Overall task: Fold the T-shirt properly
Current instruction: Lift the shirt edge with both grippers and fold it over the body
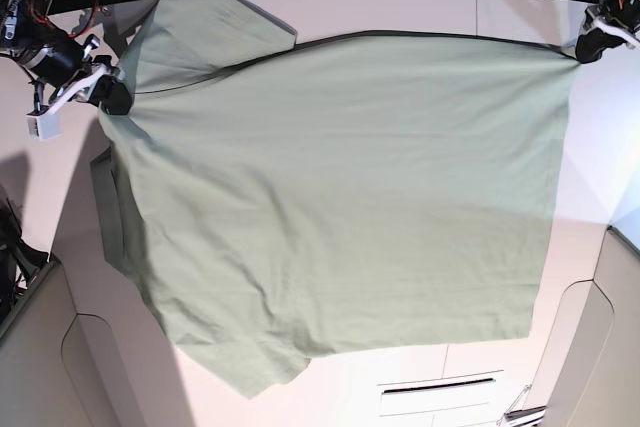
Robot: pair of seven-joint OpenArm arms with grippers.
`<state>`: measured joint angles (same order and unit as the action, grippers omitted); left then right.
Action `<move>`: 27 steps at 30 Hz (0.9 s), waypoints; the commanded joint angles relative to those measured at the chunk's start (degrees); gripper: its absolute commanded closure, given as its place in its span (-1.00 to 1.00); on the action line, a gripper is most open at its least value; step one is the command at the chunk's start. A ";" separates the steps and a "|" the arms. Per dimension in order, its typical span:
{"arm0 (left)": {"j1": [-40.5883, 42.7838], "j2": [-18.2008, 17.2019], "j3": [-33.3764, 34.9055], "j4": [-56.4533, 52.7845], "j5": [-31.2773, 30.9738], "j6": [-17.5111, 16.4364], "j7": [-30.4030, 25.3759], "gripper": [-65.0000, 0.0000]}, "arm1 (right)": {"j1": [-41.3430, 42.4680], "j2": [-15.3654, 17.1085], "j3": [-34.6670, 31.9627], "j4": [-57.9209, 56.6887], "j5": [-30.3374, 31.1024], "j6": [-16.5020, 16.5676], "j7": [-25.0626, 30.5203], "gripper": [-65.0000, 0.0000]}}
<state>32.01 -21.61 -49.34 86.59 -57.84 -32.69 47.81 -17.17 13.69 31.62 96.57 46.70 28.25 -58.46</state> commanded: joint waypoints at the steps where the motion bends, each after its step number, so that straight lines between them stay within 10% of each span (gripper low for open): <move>1: 1.66 -1.11 -1.44 1.79 -0.87 -0.87 -0.33 1.00 | 0.13 0.90 1.03 1.36 0.98 0.79 -0.20 1.00; 17: 9.20 -1.11 -10.29 13.60 -11.85 -4.85 4.90 1.00 | -8.04 0.87 1.68 8.70 10.54 2.23 -5.97 1.00; 27: -2.16 -1.42 -6.54 13.53 -2.82 -5.46 0.42 1.00 | 4.42 0.87 -0.44 9.07 4.42 3.63 0.90 1.00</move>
<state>29.61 -21.80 -55.35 99.35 -59.61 -37.76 49.58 -13.15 13.67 30.89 104.95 50.02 31.79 -58.78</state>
